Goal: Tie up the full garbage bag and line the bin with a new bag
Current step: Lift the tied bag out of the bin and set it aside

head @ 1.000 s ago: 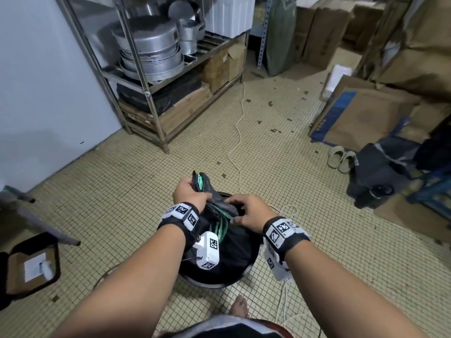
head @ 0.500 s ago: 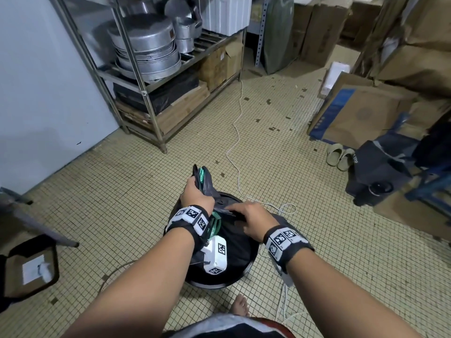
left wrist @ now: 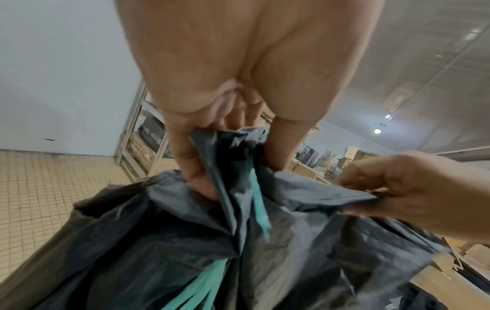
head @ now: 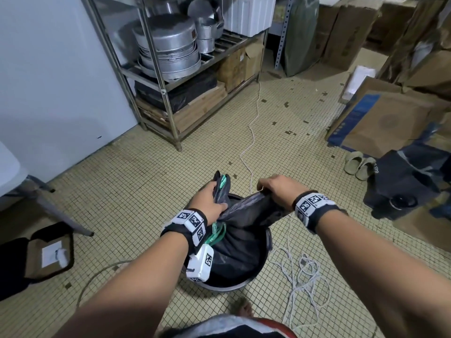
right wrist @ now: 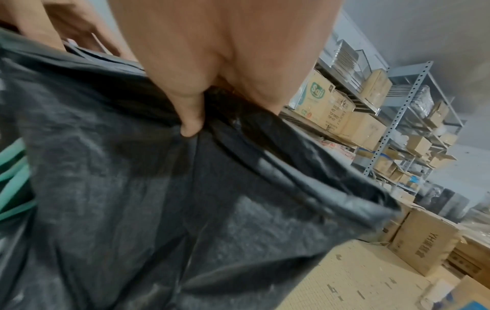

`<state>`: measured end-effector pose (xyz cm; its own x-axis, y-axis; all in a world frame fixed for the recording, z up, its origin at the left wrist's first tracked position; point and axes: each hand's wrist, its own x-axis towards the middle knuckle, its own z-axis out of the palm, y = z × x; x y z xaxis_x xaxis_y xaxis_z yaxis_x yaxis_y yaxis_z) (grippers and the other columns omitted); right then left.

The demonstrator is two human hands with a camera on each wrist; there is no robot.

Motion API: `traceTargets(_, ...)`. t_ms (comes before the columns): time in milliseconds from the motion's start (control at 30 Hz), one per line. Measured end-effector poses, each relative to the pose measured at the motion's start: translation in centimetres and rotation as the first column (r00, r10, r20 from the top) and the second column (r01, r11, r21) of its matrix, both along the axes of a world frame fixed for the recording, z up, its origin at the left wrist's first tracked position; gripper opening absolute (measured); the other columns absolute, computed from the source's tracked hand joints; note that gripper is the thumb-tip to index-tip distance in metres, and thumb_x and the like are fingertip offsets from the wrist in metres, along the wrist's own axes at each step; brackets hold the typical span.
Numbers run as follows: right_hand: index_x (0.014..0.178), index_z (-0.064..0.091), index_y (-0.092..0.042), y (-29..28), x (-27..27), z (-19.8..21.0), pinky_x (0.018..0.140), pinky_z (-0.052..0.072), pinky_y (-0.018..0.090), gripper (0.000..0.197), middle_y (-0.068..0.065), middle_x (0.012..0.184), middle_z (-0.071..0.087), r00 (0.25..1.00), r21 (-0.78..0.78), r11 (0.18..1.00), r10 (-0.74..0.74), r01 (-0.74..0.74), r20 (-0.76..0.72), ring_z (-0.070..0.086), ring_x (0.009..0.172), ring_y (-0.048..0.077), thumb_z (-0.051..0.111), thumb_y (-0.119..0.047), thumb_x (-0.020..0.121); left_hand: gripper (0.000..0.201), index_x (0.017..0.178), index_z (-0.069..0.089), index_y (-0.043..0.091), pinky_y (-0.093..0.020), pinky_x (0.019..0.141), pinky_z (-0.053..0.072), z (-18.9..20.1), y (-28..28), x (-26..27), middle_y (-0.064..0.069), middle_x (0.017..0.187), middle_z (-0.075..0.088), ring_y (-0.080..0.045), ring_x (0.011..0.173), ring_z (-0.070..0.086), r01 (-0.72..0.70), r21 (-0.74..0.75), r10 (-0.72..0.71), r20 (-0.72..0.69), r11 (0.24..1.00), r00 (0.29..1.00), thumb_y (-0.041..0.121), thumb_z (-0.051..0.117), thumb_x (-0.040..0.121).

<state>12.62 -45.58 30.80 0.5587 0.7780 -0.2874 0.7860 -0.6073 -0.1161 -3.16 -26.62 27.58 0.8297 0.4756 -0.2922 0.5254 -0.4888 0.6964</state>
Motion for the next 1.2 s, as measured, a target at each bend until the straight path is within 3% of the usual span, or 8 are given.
traceTargets(167, 0.110, 0.061, -0.025, 3.9, 0.8, 0.6, 0.078, 0.056, 0.044, 0.020, 0.006, 0.106, 0.064, 0.997, 0.007, 0.997, 0.072, -0.072, -0.020, 0.063, 0.090, 0.026, 0.055, -0.016, 0.093, 0.125, 0.141, 0.038, 0.013, -0.042, 0.098, 0.050, 1.8, -2.4, 0.7, -0.005, 0.131, 0.058, -0.027, 0.119, 0.058, 0.042, 0.152, -0.024, -0.114, 0.987, 0.993, 0.087, 0.072, 0.045)
traceTargets(233, 0.109, 0.062, -0.025, 5.0, 0.9, 0.6, 0.077, 0.057, 0.044, 0.021, 0.005, 0.104, 0.064, 0.996, 0.015, 0.996, 0.092, -0.091, -0.022, 0.063, 0.090, 0.026, 0.053, -0.015, 0.093, 0.121, 0.140, 0.035, 0.009, -0.041, 0.095, 0.052, 2.0, -3.2, 1.1, -0.010, 0.133, 0.056, -0.030, 0.119, 0.058, 0.083, 0.238, -0.042, -0.174, 0.968, 0.984, 0.077, 0.079, 0.051)
traceTargets(367, 0.109, 0.064, -0.023, 6.5, 1.5, 0.5, 0.076, 0.054, 0.039, 0.018, 0.006, 0.101, 0.066, 0.990, 0.034, 0.989, 0.143, -0.143, 0.021, 0.064, 0.091, 0.027, 0.053, -0.021, 0.094, 0.057, 0.126, 0.036, 0.016, -0.039, 0.081, 0.056, 1.9, -3.5, 1.8, -0.010, 0.108, 0.065, -0.029, 0.096, 0.067, 0.093, 0.267, -0.069, -0.097, 0.959, 0.993, 0.023, 0.075, 0.085)
traceTargets(467, 0.103, 0.063, -0.022, 7.1, 2.3, 0.4, 0.079, 0.051, 0.039, 0.013, 0.004, 0.094, 0.069, 0.974, 0.032, 0.979, 0.195, -0.199, 0.116, 0.064, 0.088, 0.025, 0.053, -0.025, 0.095, 0.059, 0.127, 0.032, 0.033, -0.044, 0.068, 0.058, 1.9, -2.9, 1.5, -0.005, 0.094, 0.062, -0.024, 0.075, 0.064, 0.189, 0.254, -0.188, -0.028, 0.949, 0.982, 0.000, 0.061, 0.087)
traceTargets(633, 0.100, 0.056, -0.020, 8.1, 3.6, 0.4, 0.096, 0.045, 0.044, 0.008, -0.001, 0.089, 0.066, 0.963, 0.002, 0.977, 0.209, -0.213, 0.172, 0.060, 0.084, 0.021, 0.052, -0.017, 0.095, 0.046, 0.128, 0.064, 0.030, -0.029, 0.089, 0.054, 1.2, -1.4, 2.0, -0.005, 0.130, 0.053, -0.019, 0.097, 0.061, 0.284, 0.233, -0.244, -0.185, 0.930, 0.952, 0.002, 0.055, 0.093)
traceTargets(867, 0.108, 0.058, -0.019, 6.8, 5.1, 1.2, 0.090, 0.054, 0.045, 0.012, 0.002, 0.094, 0.065, 0.984, -0.035, 0.995, 0.093, -0.088, 0.151, 0.061, 0.088, 0.022, 0.058, -0.016, 0.095, 0.040, 0.128, 0.065, 0.016, -0.036, 0.090, 0.053, 1.9, -0.6, 3.2, -0.008, 0.118, 0.069, -0.029, 0.096, 0.068, -0.194, -0.128, 0.171, -0.175, 0.973, 0.970, 0.025, 0.062, 0.089)
traceTargets(1033, 0.091, 0.067, -0.017, 5.2, 3.7, 2.2, 0.080, 0.053, 0.036, 0.004, 0.000, 0.091, 0.066, 0.979, 0.049, 0.998, 0.041, -0.032, -0.199, 0.062, 0.089, 0.021, 0.069, -0.021, 0.090, 0.038, 0.108, 0.066, 0.007, -0.051, 0.071, 0.062, 3.2, 0.1, 3.8, -0.008, 0.091, 0.076, -0.030, 0.081, 0.074, -0.434, -0.682, 0.410, -0.211, 0.589, 0.888, 0.022, 0.053, 0.076)
traceTargets(1200, 0.107, 0.070, -0.016, 4.4, -0.2, 2.5, 0.076, 0.049, 0.028, 0.018, 0.003, 0.108, 0.070, 0.815, 0.097, 0.970, -0.131, 0.223, -0.565, 0.063, 0.097, 0.019, 0.057, -0.014, 0.094, 0.024, 0.101, 0.063, 0.009, -0.046, 0.061, 0.061, 3.1, 0.5, 4.3, -0.012, 0.078, 0.077, -0.035, 0.073, 0.075, -0.361, -0.770, 0.409, -0.143, 0.526, 0.901, 0.014, 0.046, 0.085)
